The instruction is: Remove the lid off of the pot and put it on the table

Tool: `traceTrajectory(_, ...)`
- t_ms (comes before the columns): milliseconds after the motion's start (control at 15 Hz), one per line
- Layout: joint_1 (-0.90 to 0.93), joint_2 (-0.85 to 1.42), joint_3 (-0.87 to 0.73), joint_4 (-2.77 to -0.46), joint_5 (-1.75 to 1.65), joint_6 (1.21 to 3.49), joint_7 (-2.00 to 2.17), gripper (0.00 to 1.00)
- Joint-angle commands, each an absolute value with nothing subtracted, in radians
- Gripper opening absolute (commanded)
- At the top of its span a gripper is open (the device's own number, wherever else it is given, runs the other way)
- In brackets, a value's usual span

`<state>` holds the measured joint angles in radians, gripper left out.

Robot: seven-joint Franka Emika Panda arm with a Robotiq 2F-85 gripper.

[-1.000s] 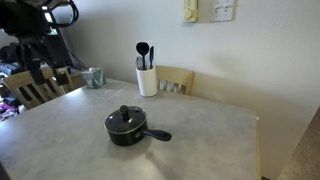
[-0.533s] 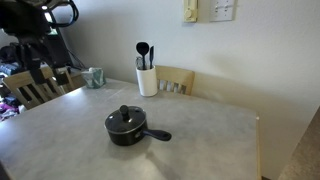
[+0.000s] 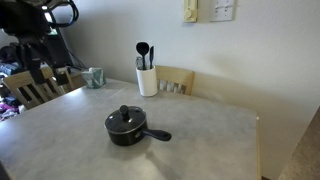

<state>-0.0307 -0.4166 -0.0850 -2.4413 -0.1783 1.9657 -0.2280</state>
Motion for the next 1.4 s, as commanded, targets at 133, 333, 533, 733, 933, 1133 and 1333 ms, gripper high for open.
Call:
traceTrajectory(133,-0.032,-0.416,-0.083,-2.44,-0.177,1.964,-0.228,1.0)
traceTrajectory(333,-0.026,-0.48,-0.064,-2.498,-0.166,1.986,-0.178,1.0)
traceTrajectory(533,-0.012,-0.526,-0.061,-2.562,-0.147,2.108,-0.162,1.0)
traceTrajectory(733,-0.02,-0.529,-0.063,-2.619,-0.17,2.251,-0.148,1.0)
traceTrajectory(933,-0.021,-0.497,-0.1,-2.669,-0.152,2.385,-0.188,1.0)
traceTrajectory(1133,-0.027,-0.503,-0.091,-2.666,-0.155,2.384,-0.164,1.0)
traceTrajectory(1333,-0.036,-0.494,-0.1,-2.677,-0.155,2.415,-0.164,1.0)
